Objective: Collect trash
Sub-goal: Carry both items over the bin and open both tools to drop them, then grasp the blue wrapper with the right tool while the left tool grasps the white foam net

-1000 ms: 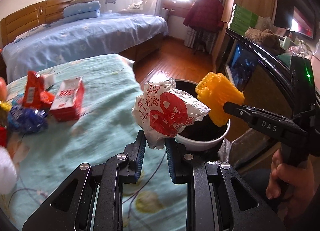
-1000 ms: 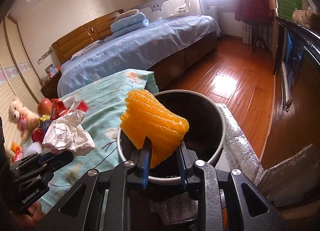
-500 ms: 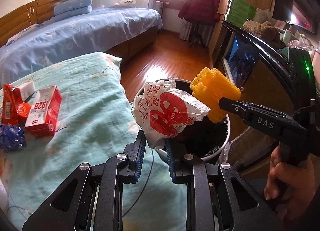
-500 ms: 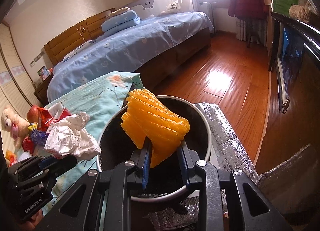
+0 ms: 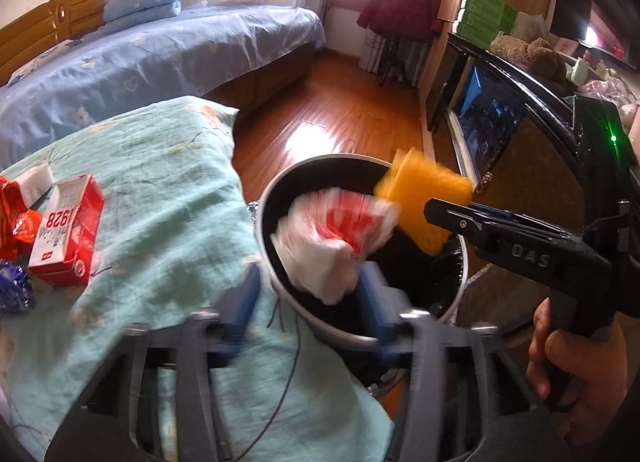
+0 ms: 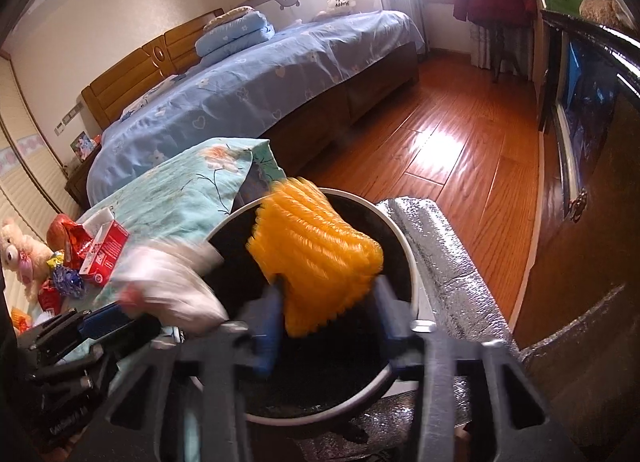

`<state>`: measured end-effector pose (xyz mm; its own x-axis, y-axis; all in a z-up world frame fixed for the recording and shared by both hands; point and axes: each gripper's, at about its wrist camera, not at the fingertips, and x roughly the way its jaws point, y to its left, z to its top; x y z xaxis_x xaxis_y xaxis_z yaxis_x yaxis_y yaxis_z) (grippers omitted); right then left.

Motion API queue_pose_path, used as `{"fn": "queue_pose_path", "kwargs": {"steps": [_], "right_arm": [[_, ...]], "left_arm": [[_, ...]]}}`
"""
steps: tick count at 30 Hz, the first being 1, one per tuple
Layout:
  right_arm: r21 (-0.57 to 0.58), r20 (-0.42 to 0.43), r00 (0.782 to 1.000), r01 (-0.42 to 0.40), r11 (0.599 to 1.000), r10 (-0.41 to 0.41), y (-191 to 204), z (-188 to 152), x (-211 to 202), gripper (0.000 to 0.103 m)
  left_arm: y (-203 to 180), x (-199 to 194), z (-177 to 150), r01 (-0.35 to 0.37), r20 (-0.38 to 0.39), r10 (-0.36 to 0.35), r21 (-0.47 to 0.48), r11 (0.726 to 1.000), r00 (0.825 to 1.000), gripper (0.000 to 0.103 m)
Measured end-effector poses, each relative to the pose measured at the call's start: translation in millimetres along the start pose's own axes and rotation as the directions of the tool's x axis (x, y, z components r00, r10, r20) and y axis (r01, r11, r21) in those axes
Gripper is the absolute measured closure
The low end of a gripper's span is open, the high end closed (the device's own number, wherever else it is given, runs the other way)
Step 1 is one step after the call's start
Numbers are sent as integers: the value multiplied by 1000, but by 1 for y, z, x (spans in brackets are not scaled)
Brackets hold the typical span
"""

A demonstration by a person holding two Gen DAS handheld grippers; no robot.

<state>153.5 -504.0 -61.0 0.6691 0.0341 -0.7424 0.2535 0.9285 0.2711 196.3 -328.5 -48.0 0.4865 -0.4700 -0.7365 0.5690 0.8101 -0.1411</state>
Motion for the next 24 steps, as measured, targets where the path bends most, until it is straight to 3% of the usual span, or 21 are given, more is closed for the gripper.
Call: {"fn": "queue_pose_path", "kwargs": {"steps": [1, 2, 10, 24], "right_arm": [[3, 1, 1000, -8, 1000, 8, 0, 0, 0, 31], [6, 5, 1000, -12, 1000, 12, 0, -1, -1, 29], [8, 14, 999, -51, 999, 51, 15, -12, -9, 25], [-65, 3, 987, -163, 984, 163, 93, -39, -18, 20]], "left_arm": [[2, -2, -2, -2, 7, 2, -6, 1000, 1000, 38], [5, -4, -4, -2, 8, 2, -13, 1000, 1000, 38], [40, -26, -33, -24, 6, 24, -101, 995, 1000, 37], [91, -87, -83, -119, 59, 132, -193, 974, 989, 36]]}}
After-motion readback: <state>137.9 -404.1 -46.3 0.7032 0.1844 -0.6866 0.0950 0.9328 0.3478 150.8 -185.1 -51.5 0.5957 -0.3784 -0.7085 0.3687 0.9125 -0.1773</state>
